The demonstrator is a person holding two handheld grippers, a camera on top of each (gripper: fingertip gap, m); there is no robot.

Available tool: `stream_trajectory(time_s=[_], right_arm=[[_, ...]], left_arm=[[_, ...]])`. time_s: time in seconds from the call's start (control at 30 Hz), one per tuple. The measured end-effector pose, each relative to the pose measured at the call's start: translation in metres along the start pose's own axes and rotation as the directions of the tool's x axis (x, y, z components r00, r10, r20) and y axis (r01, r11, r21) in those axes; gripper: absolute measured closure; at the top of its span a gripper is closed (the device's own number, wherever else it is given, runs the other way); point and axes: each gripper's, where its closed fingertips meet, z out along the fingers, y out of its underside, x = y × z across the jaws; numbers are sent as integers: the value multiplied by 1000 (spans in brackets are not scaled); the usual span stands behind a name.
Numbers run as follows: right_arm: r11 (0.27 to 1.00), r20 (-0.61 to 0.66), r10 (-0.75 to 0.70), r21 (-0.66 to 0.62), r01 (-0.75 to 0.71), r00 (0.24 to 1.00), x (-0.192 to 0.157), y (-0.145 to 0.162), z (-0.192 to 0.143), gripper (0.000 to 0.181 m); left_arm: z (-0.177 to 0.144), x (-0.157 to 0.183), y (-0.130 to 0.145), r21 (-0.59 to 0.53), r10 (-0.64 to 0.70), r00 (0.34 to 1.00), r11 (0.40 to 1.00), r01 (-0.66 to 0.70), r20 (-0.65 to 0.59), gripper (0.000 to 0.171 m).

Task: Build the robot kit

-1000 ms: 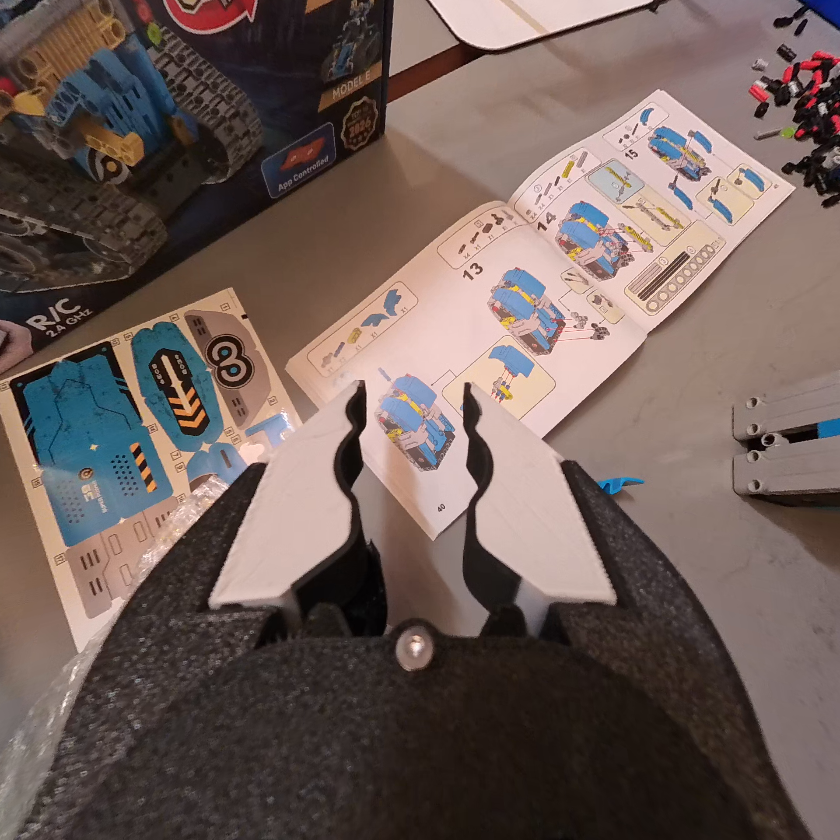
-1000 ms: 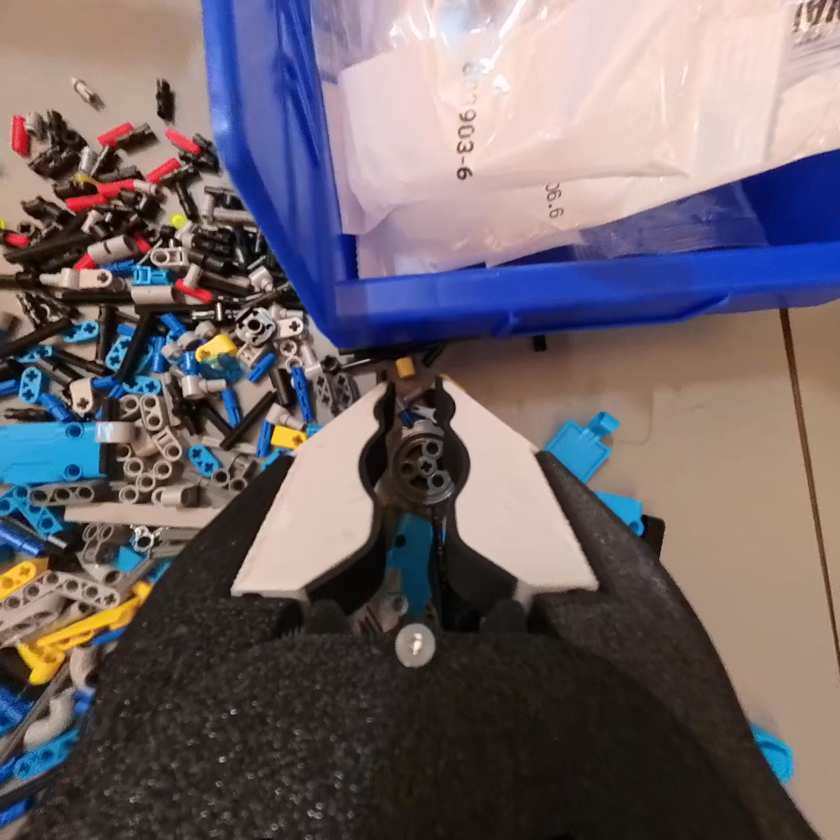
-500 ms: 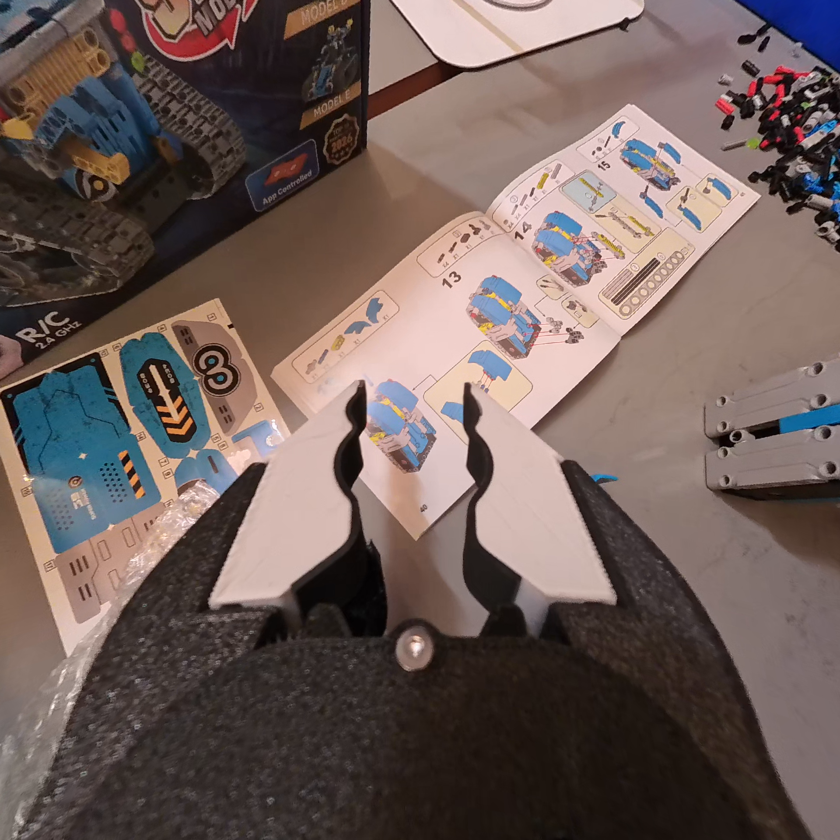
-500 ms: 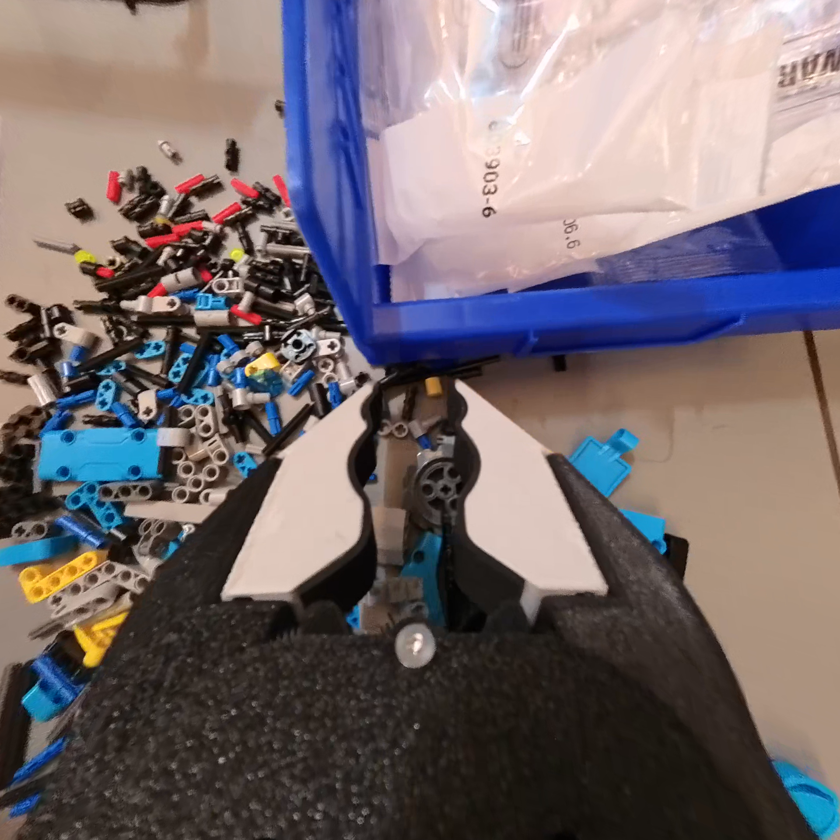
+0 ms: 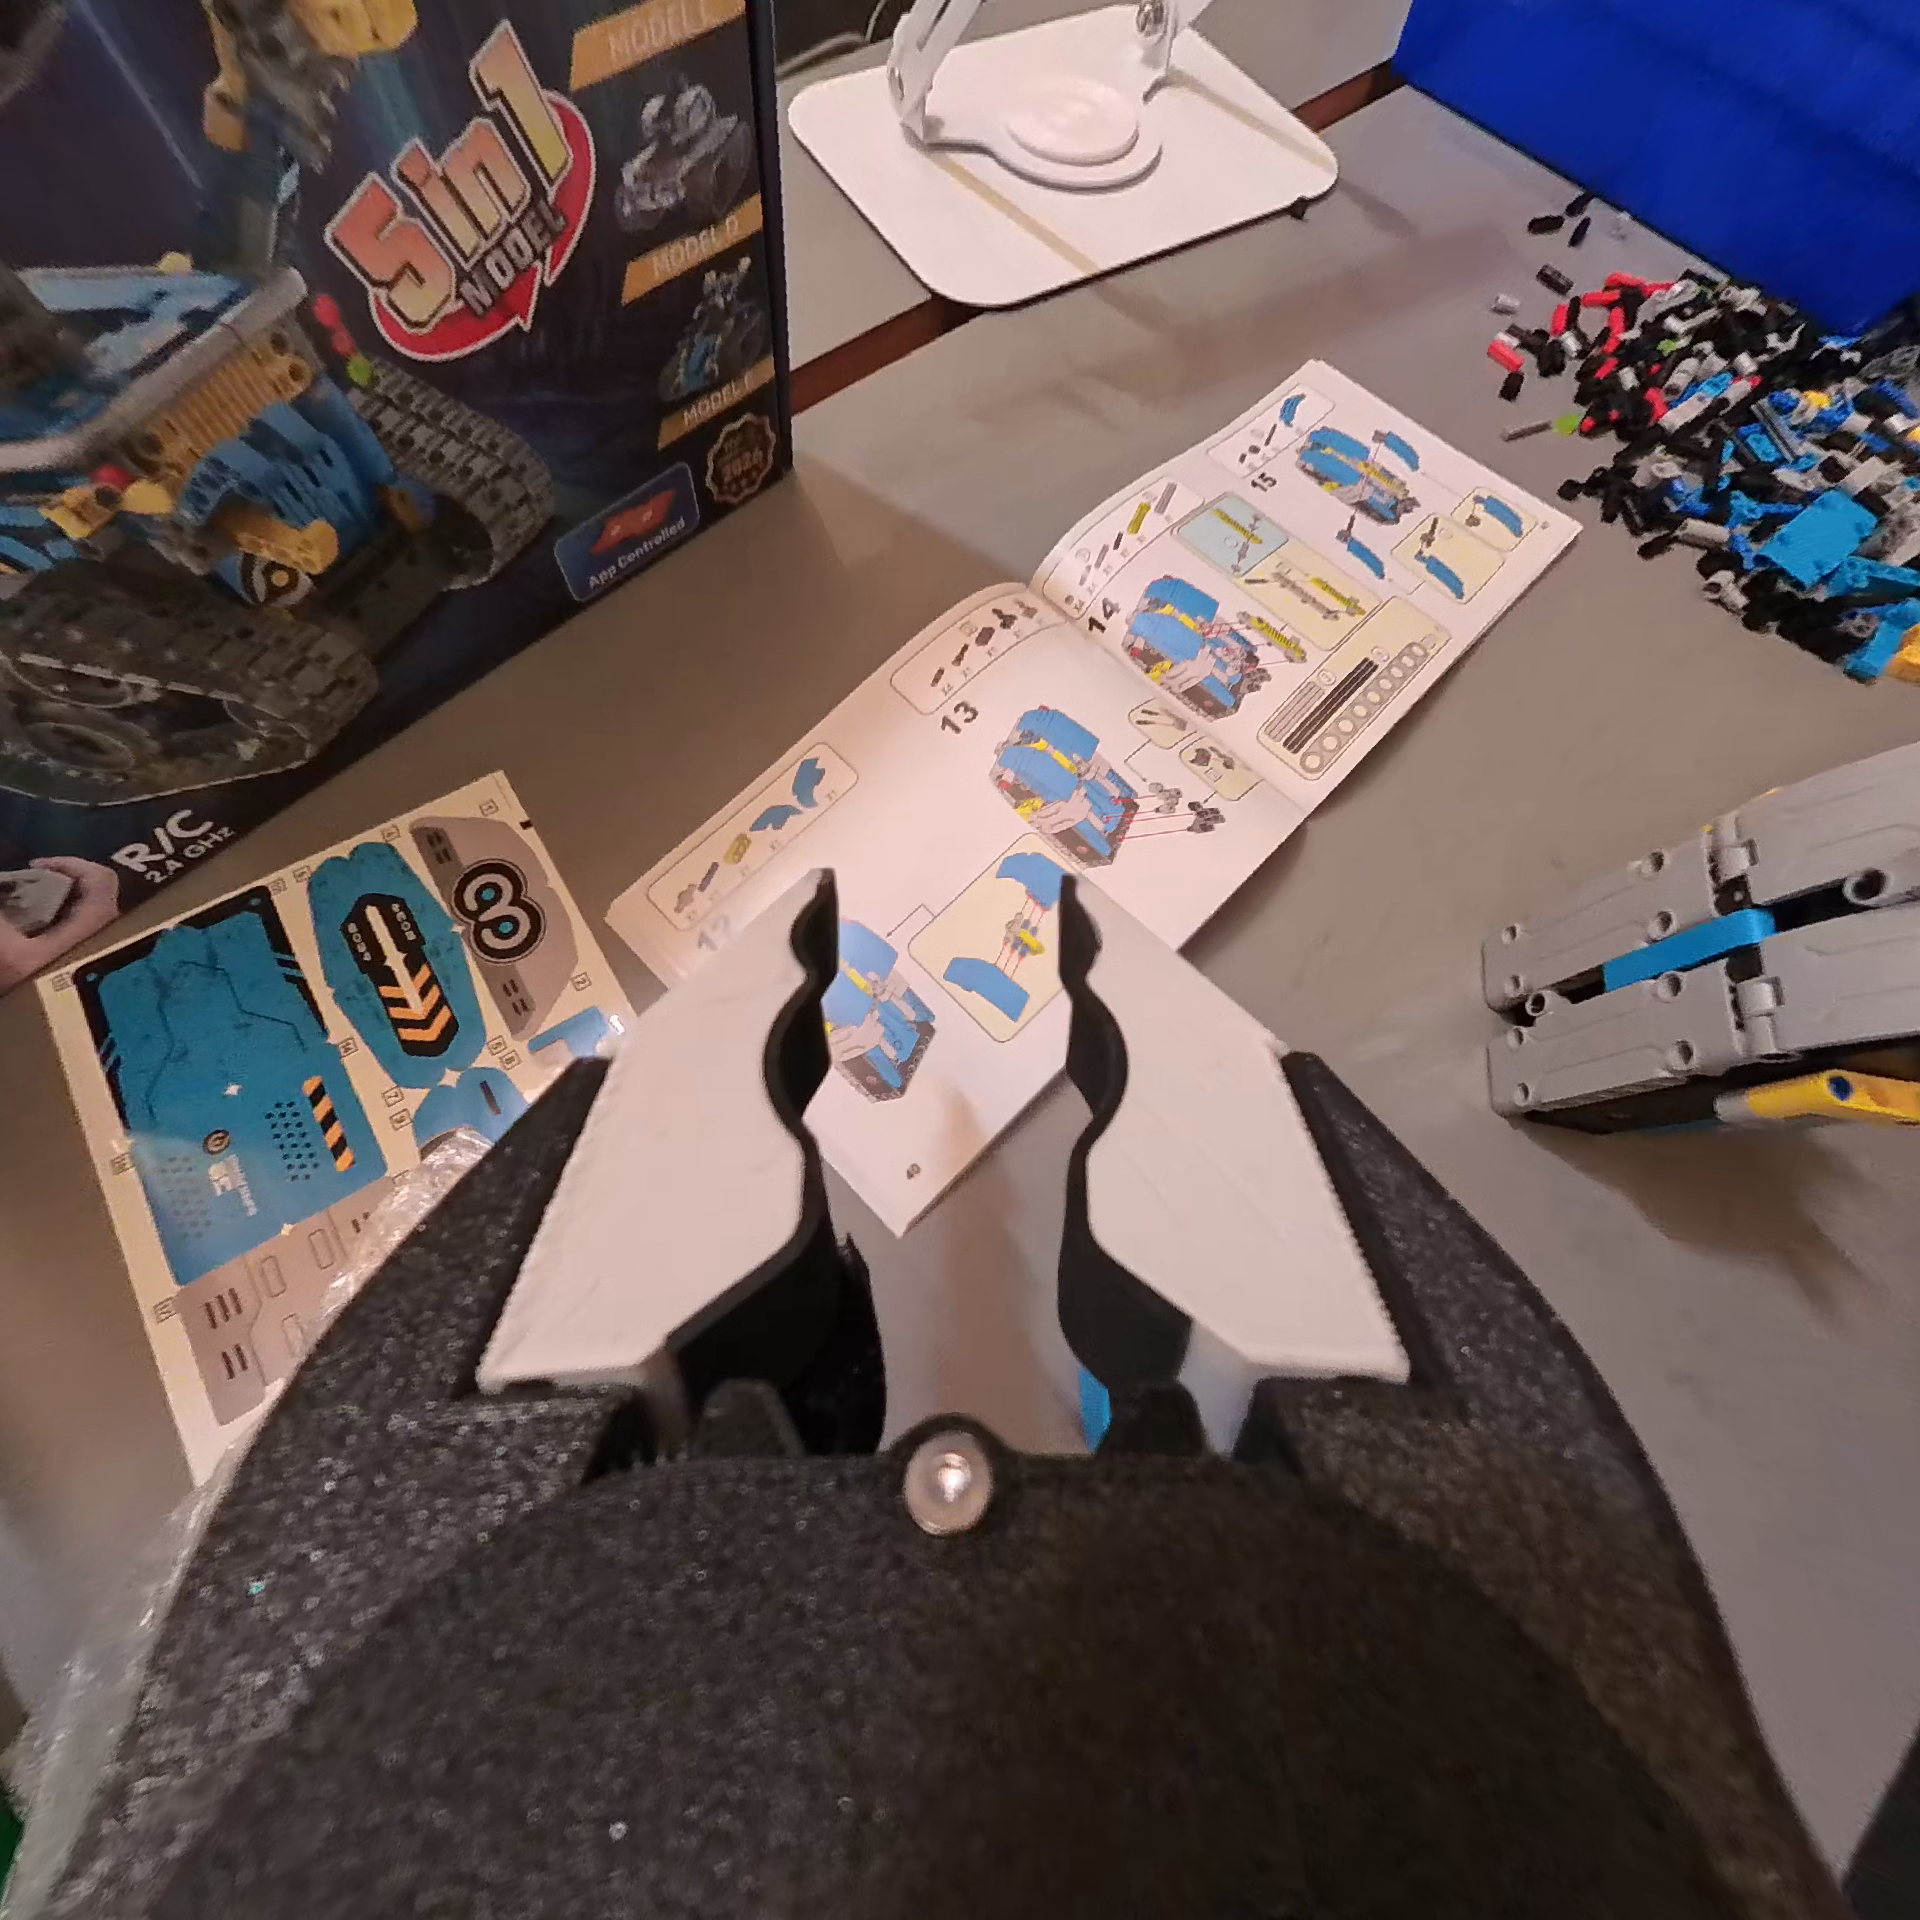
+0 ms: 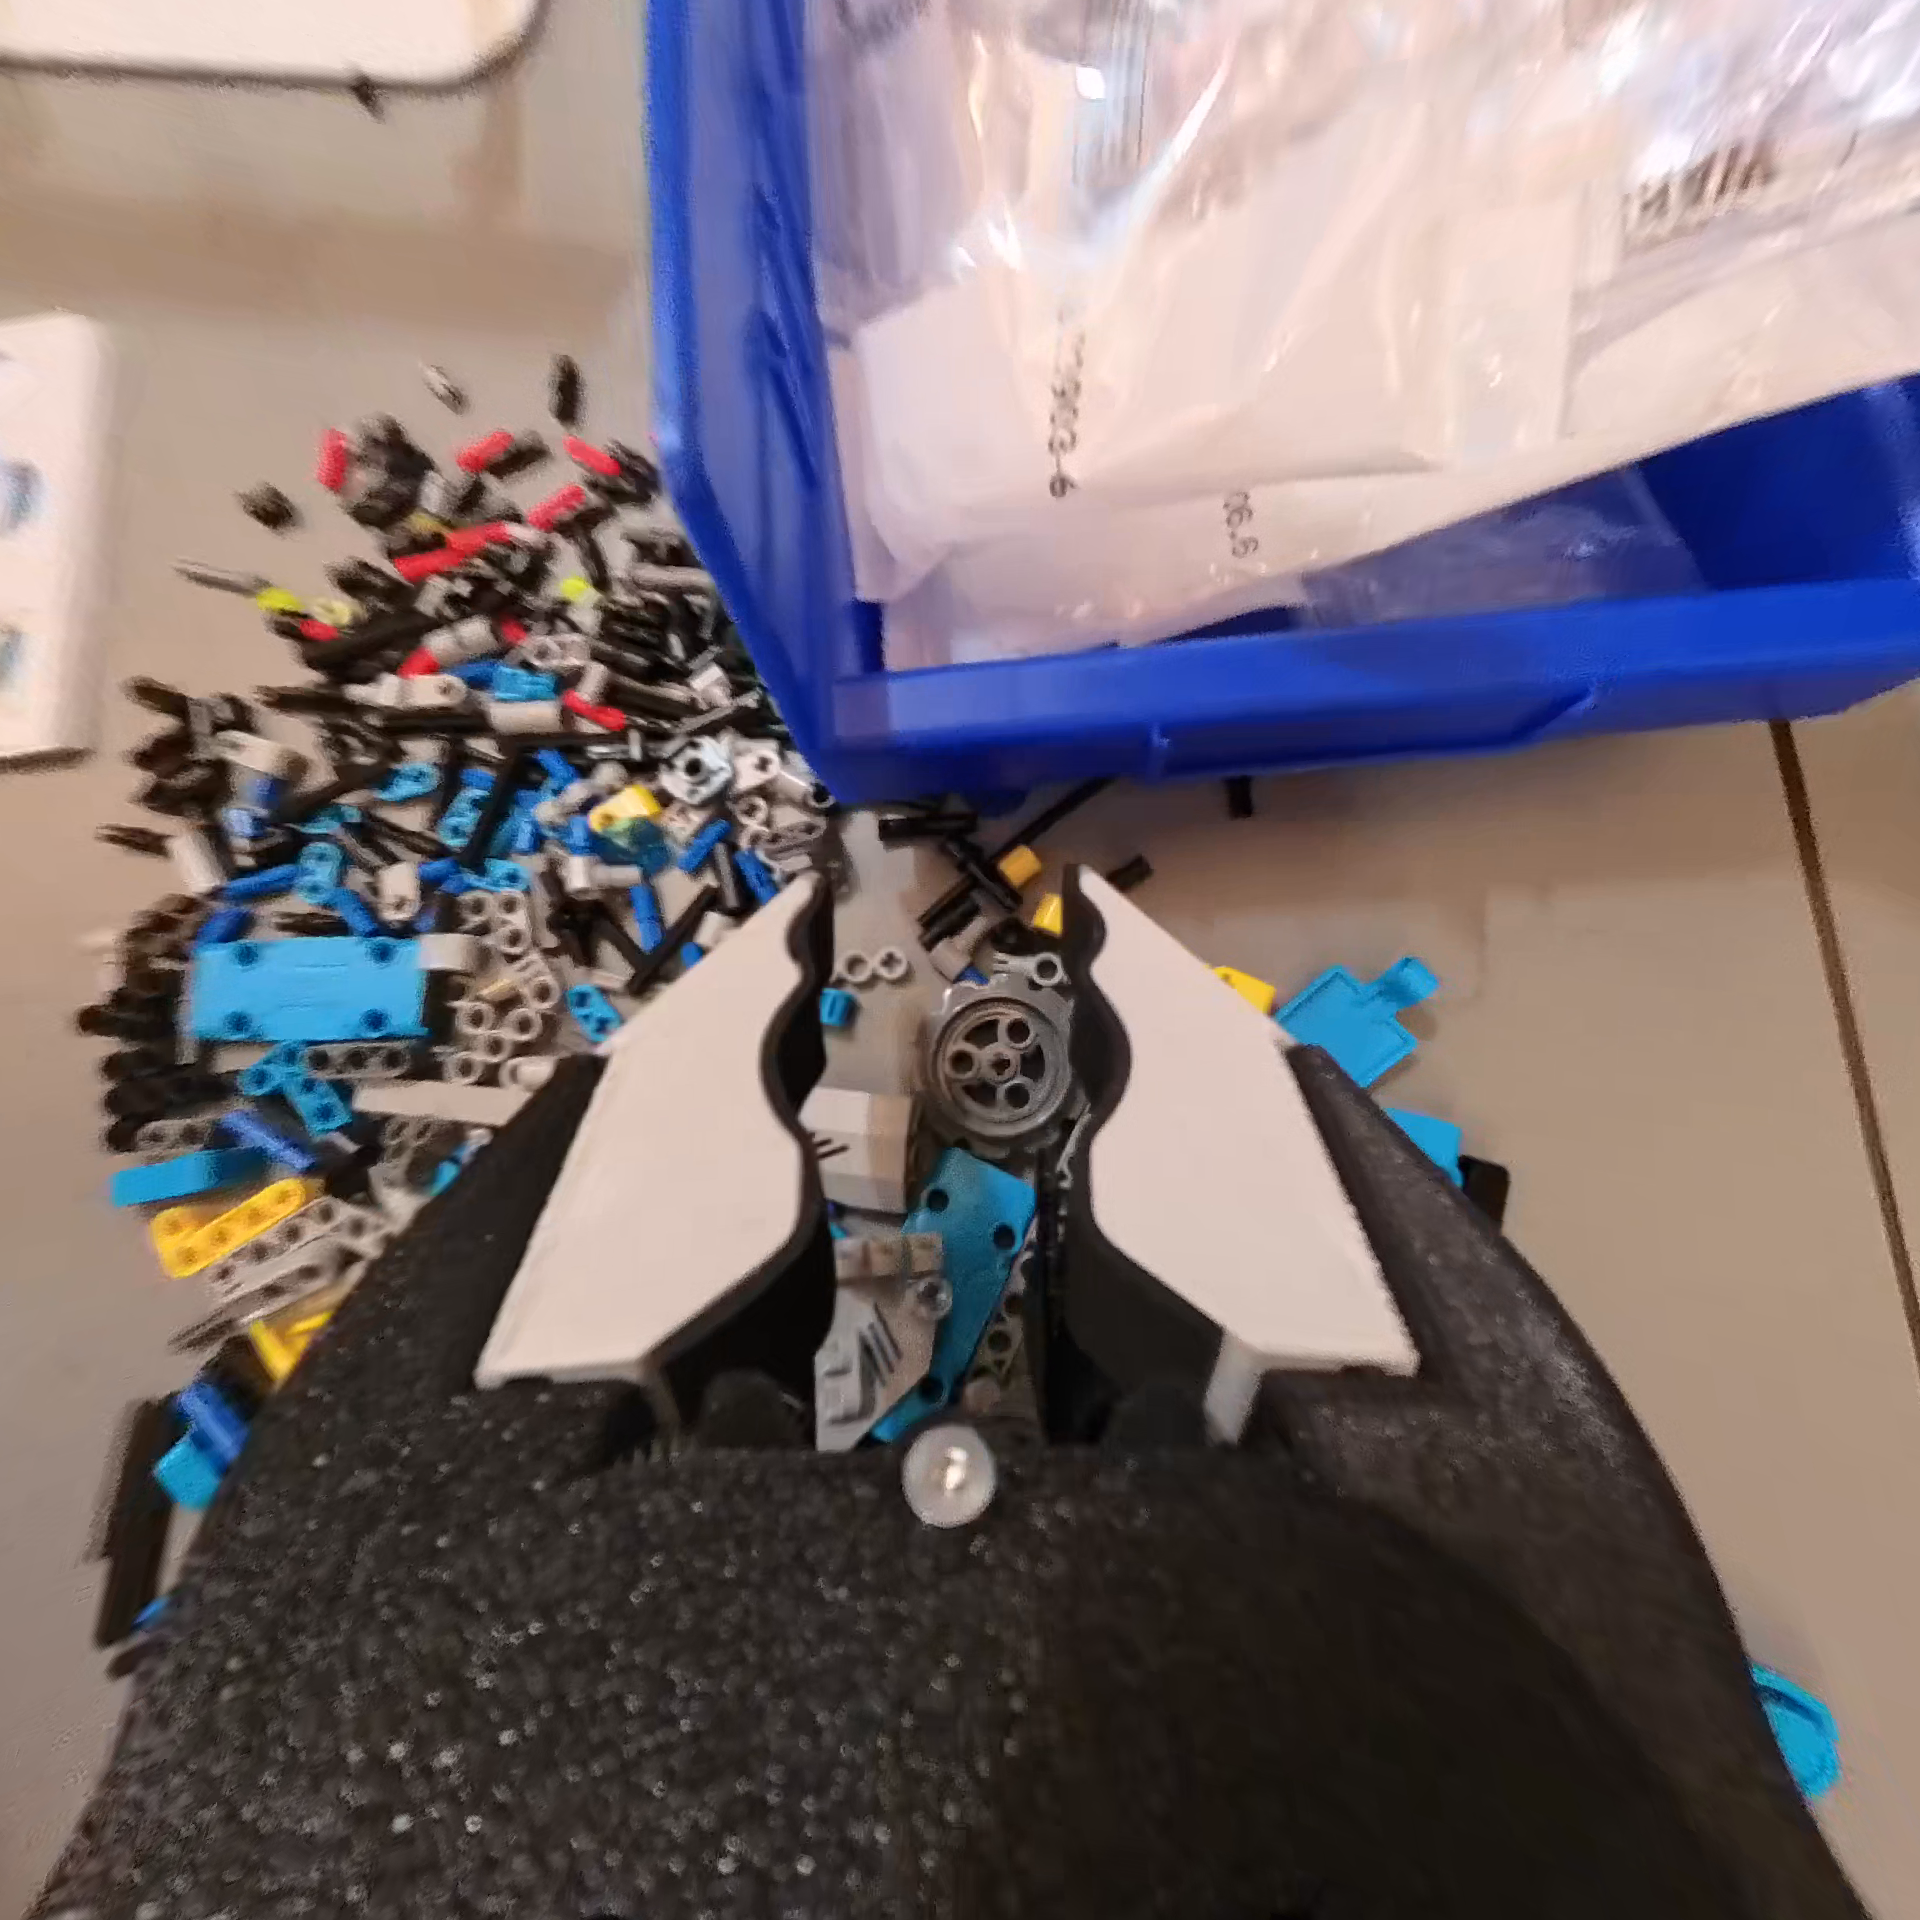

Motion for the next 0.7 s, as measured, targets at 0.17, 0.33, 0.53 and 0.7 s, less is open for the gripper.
stream_trajectory(time_s=[0.17,0.33,0.53,0.7], right_arm=[[984,-29,-27,178,32,999,17,-22,-35,146],[916,-89,-258,293,273,962,22,-22,-22,151],[978,57,-50,207,37,997,12,-10,-15,157],[985,217,78,136,-109,973,2,-8,-9,157]], left_arm=[[-12,6,-12,36,10,1000,999,-10,-3,129],[-29,21,-25,76,29,999,997,-27,-32,129],[-46,39,-37,123,70,996,990,-64,-49,129],[-64,50,-49,166,75,994,984,-61,-80,129]])
